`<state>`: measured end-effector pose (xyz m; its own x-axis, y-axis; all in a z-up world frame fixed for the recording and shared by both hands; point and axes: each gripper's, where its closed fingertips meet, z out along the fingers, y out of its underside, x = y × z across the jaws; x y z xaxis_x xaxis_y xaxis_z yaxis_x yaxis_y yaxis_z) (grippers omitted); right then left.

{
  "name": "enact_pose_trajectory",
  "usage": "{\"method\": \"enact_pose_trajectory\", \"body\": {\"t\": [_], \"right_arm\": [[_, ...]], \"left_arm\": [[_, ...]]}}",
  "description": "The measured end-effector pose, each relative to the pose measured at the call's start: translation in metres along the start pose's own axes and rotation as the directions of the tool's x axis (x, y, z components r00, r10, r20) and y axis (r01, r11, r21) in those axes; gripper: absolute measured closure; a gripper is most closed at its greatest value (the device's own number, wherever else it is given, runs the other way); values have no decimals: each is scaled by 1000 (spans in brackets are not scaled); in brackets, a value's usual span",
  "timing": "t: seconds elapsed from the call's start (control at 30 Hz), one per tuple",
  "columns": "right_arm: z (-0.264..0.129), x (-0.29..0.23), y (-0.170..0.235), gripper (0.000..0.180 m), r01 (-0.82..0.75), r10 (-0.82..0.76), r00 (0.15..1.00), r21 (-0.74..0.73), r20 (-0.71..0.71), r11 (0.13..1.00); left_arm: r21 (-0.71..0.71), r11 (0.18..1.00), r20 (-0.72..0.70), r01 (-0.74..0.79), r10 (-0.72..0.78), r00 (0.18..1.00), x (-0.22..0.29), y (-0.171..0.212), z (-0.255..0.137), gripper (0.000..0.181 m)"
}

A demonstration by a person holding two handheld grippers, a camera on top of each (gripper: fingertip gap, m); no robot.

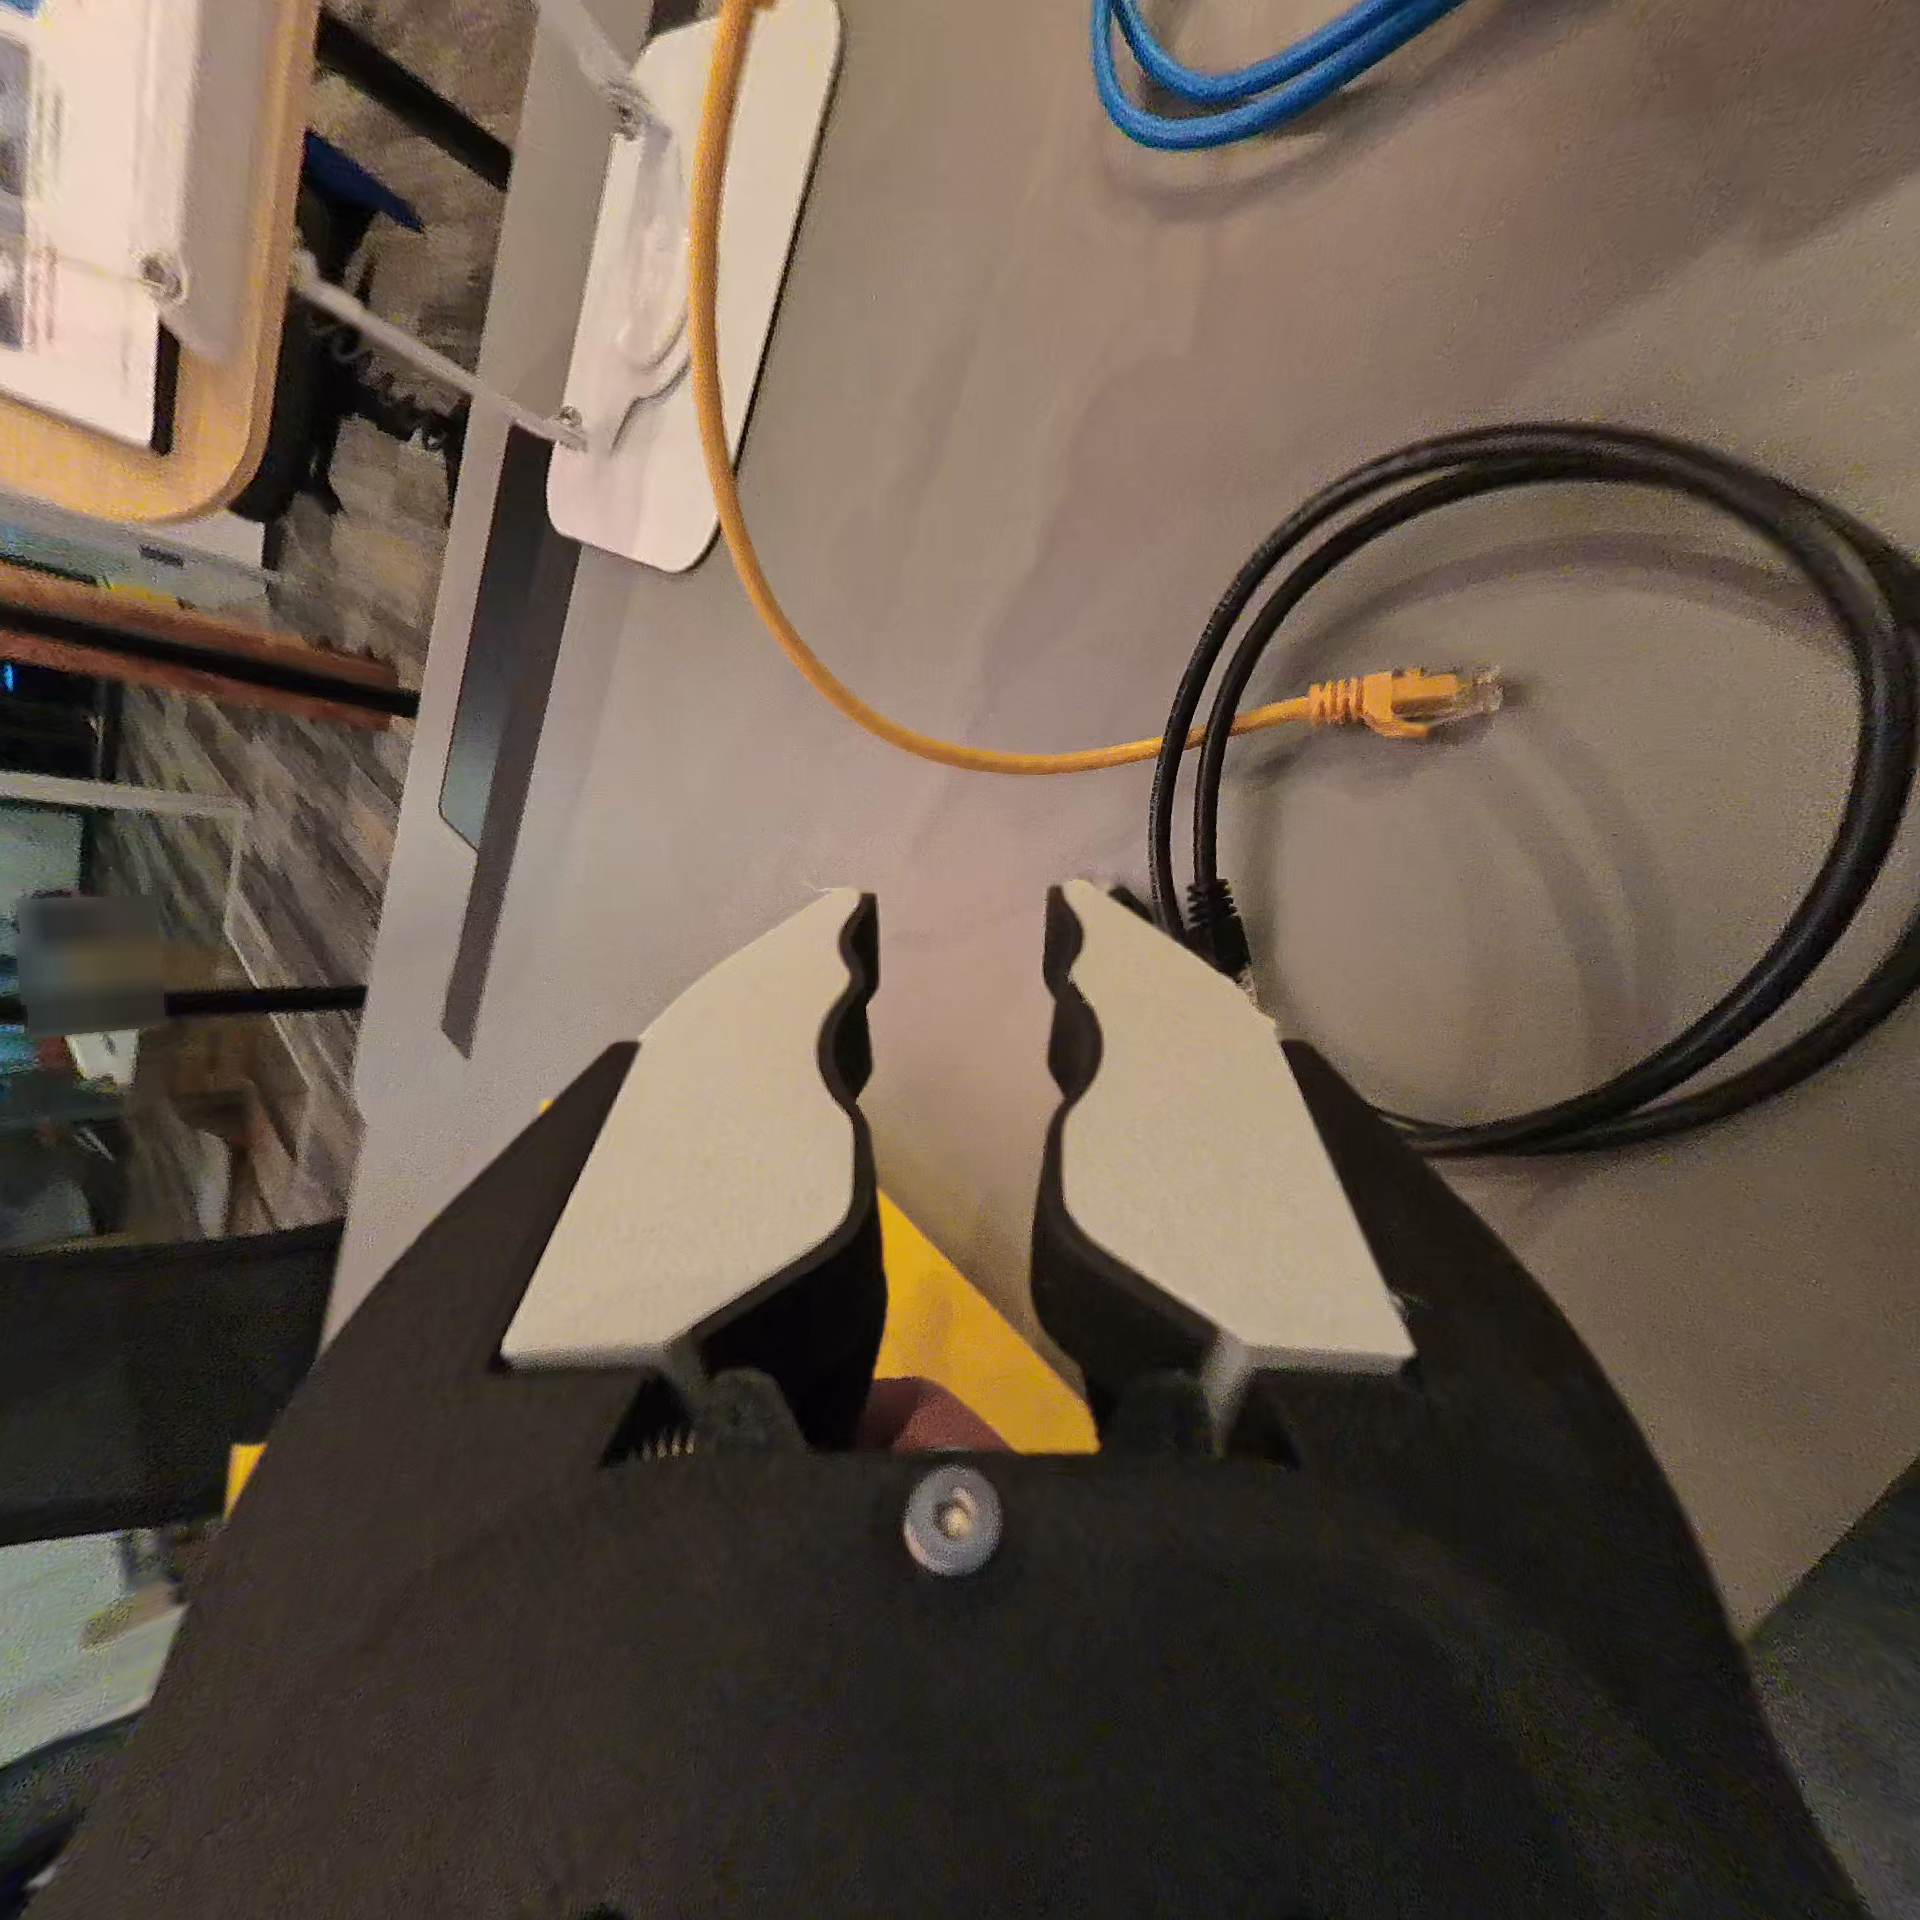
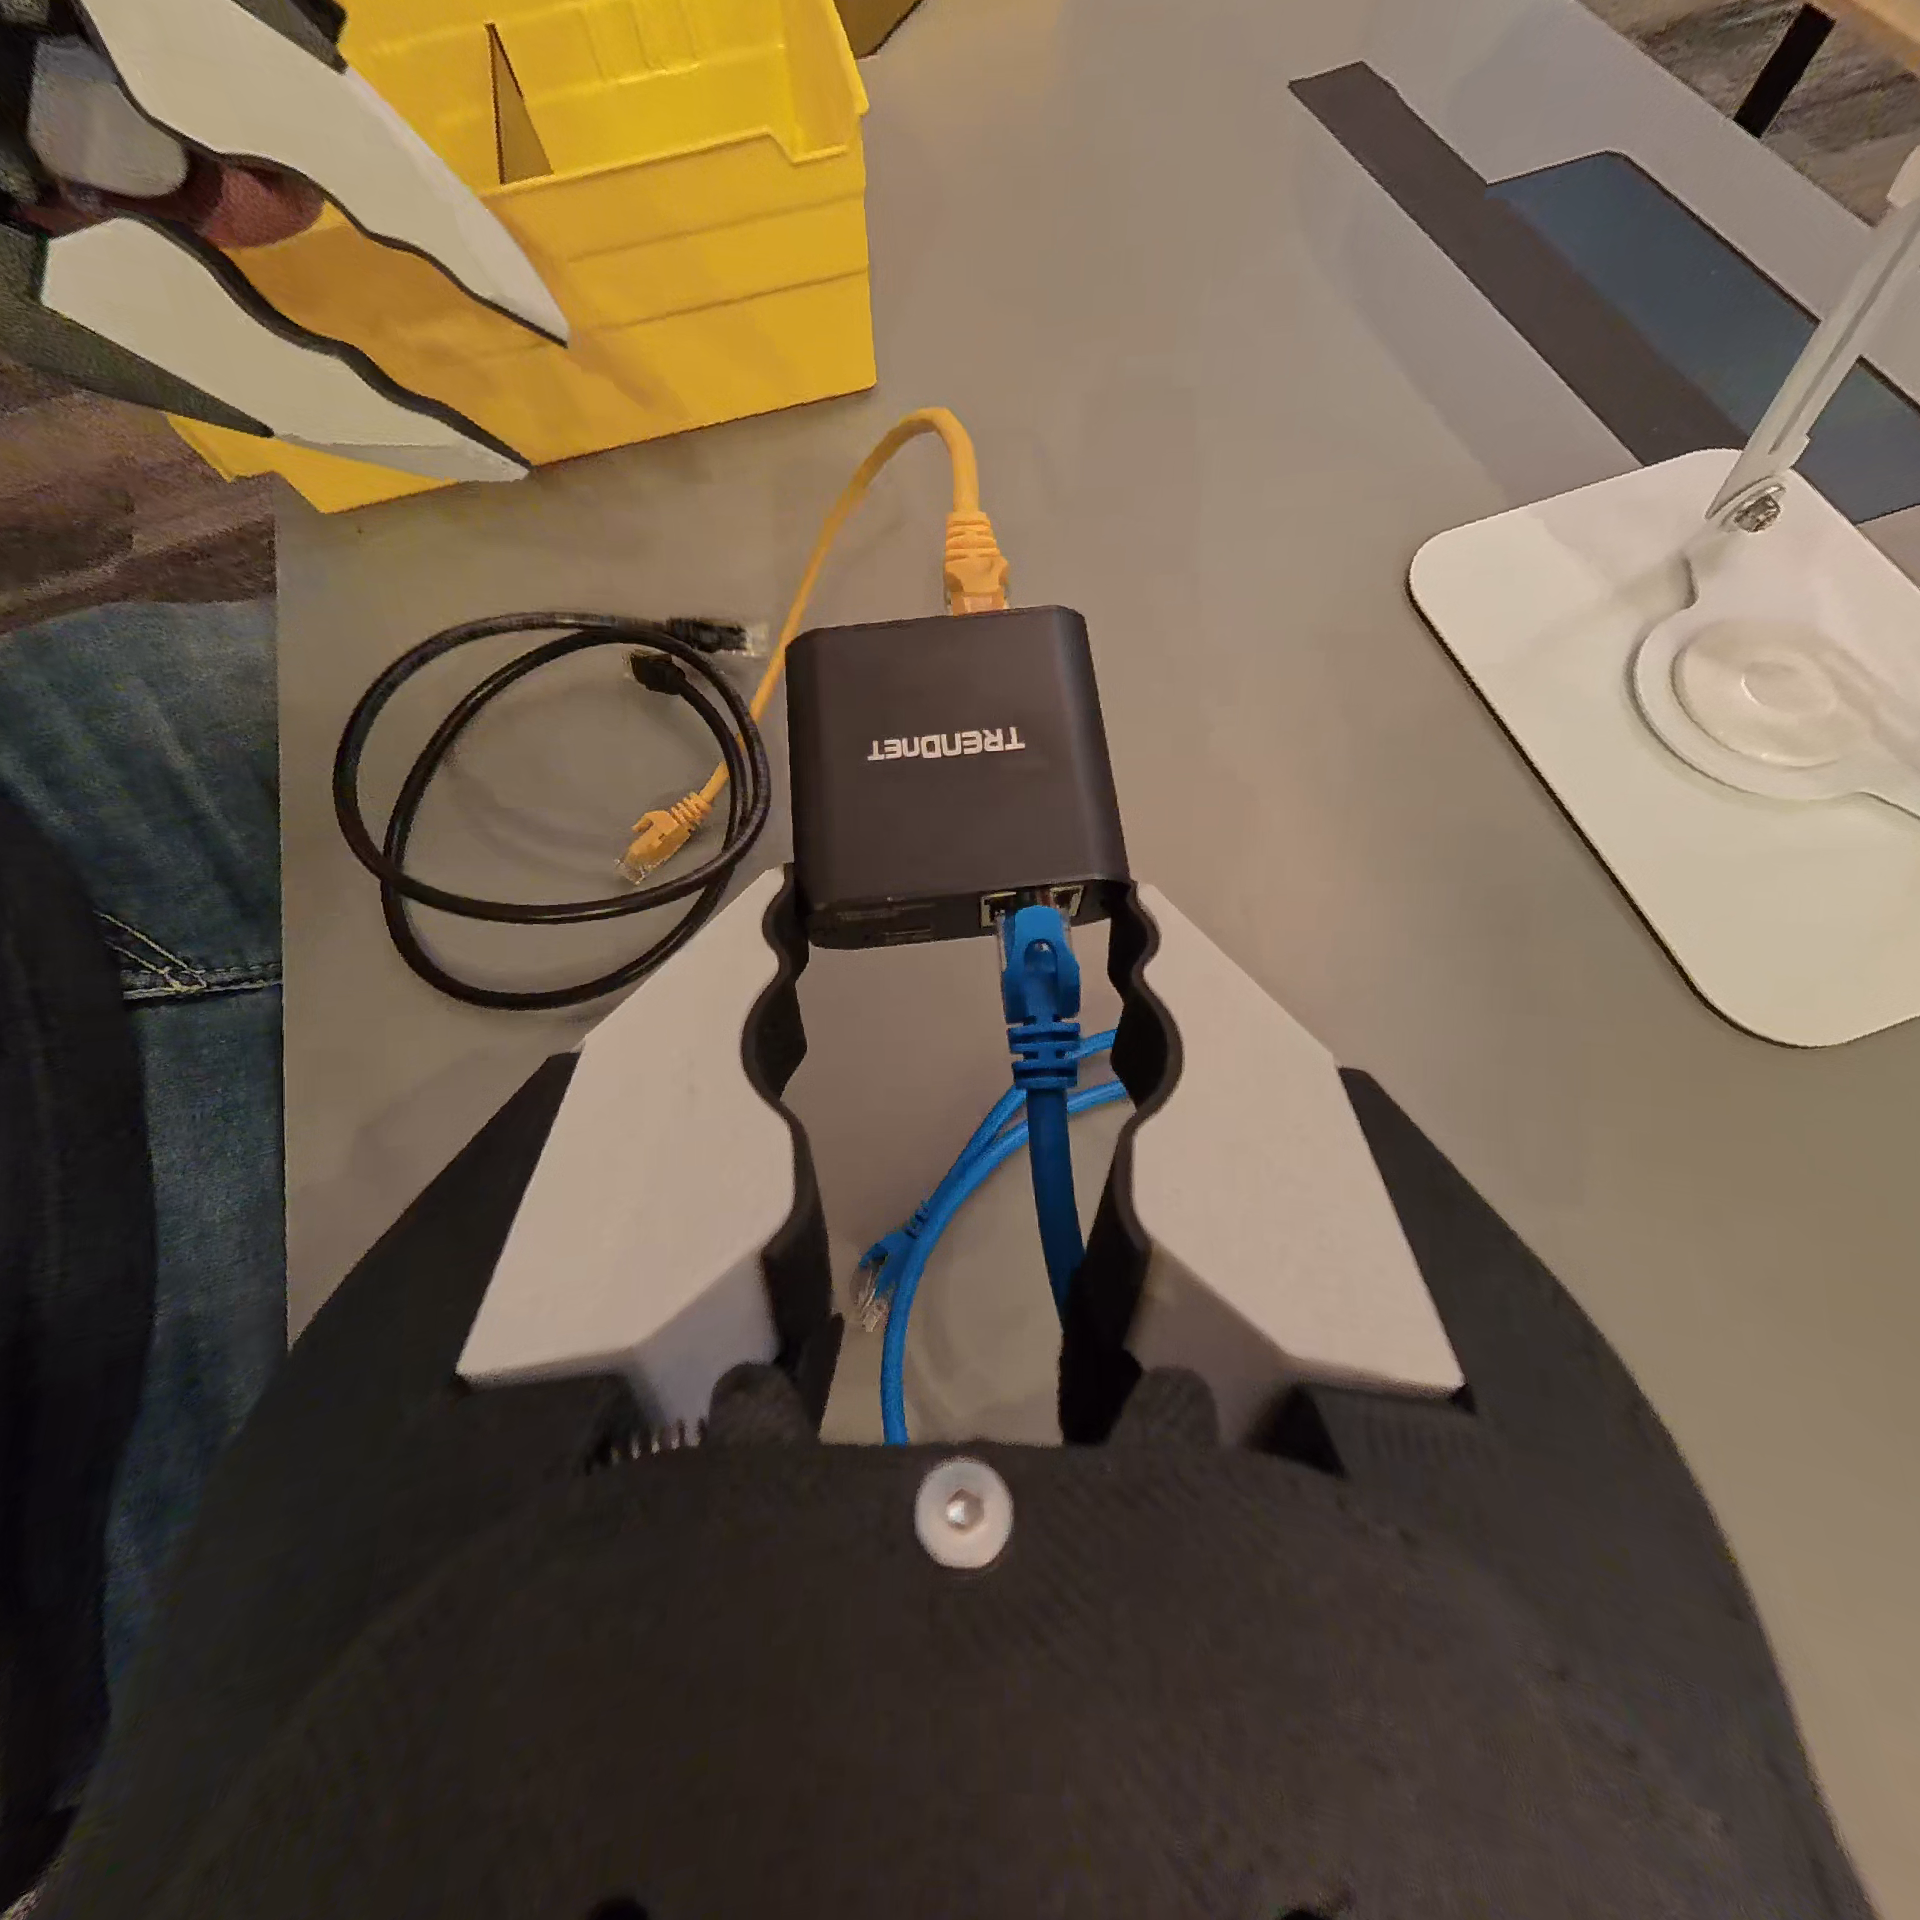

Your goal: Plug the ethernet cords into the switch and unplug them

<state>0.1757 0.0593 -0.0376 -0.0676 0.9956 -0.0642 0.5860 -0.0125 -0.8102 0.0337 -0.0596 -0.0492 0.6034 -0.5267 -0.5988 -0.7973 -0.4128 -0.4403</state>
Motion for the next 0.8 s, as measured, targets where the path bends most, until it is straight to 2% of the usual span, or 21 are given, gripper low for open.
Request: {"method": "enact_pose_trajectory", "body": {"t": [0.13,0.23,0.43,0.57,0.67,0.8], "right_arm": [[2,0,2,122,8,-8,1000,-13,-9,1000],[1,-3,0,122,13,-13,1000,-11,-10,1000],[0,-4,-2,122,14,-14,1000,2,-3,1000],[3,-4,-1,122,14,-14,1000,1,3,1000],[2,-4,-1,122,13,-13,1000,4,6,1000],[3,-5,-1,122,11,-11,1000,6,10,1000]], "left_arm": [[-69,995,-40,71,-74,996,22,13,12,155],[-135,976,-105,173,-187,977,43,22,29,157],[-223,946,-64,234,-253,965,54,55,48,160],[-185,915,-40,360,-373,927,49,62,53,171],[-90,875,-59,476,-482,874,38,50,51,177],[-150,900,-37,408,-418,908,37,58,58,174]]}}
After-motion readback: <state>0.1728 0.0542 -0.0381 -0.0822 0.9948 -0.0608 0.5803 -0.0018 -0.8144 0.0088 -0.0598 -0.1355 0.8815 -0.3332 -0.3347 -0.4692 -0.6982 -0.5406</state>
